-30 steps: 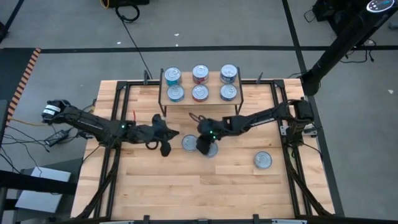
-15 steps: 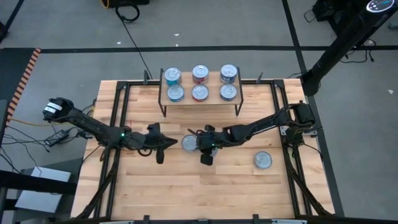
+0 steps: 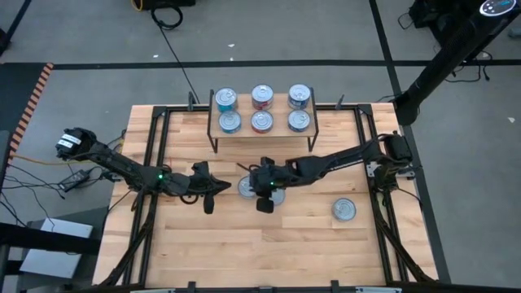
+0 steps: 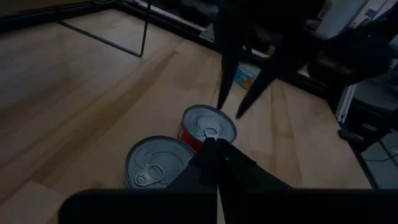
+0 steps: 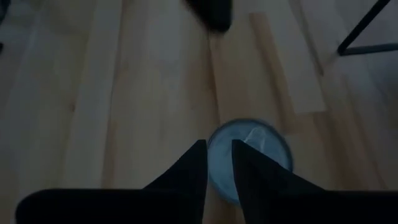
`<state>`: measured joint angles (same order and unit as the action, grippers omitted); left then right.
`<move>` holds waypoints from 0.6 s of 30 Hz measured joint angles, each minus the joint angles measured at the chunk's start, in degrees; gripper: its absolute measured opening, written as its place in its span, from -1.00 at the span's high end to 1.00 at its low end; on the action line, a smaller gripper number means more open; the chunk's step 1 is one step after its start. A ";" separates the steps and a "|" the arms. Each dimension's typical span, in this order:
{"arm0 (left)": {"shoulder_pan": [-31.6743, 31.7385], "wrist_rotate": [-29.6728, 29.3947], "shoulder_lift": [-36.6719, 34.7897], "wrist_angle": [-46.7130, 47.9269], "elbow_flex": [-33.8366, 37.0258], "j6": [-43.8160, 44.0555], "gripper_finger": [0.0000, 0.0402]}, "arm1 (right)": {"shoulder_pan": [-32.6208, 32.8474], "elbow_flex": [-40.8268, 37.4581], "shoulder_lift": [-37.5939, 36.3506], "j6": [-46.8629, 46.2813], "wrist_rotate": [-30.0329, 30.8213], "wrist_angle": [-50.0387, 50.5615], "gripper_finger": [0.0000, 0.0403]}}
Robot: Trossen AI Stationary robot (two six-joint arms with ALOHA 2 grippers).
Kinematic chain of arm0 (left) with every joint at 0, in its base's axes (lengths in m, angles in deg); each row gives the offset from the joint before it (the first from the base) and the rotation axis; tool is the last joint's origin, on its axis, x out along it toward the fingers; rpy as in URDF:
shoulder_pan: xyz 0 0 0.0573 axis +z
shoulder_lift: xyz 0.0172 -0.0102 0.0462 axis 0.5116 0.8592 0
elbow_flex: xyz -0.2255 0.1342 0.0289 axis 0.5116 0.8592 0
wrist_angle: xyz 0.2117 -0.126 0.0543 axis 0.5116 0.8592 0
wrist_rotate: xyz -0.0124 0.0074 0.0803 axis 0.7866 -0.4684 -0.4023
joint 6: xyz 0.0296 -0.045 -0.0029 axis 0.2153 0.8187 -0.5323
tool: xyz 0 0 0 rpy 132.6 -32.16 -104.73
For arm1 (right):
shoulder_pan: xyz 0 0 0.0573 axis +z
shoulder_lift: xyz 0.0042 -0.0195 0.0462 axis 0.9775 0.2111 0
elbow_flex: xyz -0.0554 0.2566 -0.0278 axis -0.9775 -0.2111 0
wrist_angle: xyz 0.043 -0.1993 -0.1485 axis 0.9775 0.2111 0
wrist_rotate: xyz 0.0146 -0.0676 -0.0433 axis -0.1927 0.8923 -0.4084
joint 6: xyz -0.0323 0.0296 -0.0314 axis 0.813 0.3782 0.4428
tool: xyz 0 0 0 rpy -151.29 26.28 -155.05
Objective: Stack canned seafood by type on shelf
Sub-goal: Stack the blue tuna can on top of the other blue tuna can on the shelf
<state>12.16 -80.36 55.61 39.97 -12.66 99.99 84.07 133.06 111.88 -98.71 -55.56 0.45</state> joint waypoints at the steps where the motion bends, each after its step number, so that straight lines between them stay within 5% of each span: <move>1: 0.00 0.00 0.00 0.02 0.00 -0.02 1.00 | -0.22 0.96 0.00 -0.01 -0.42 0.93 0.58; 11: 0.00 0.00 0.00 0.15 0.00 -0.23 1.00 | -0.46 2.50 1.01 3.76 -5.64 8.84 0.67; 18: 0.00 0.00 0.00 0.22 -0.04 -0.11 1.00 | 0.09 4.94 8.97 7.08 -5.47 10.35 0.56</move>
<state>12.16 -80.36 55.61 40.19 -12.71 99.88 84.16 138.00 120.84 -91.63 -61.03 10.81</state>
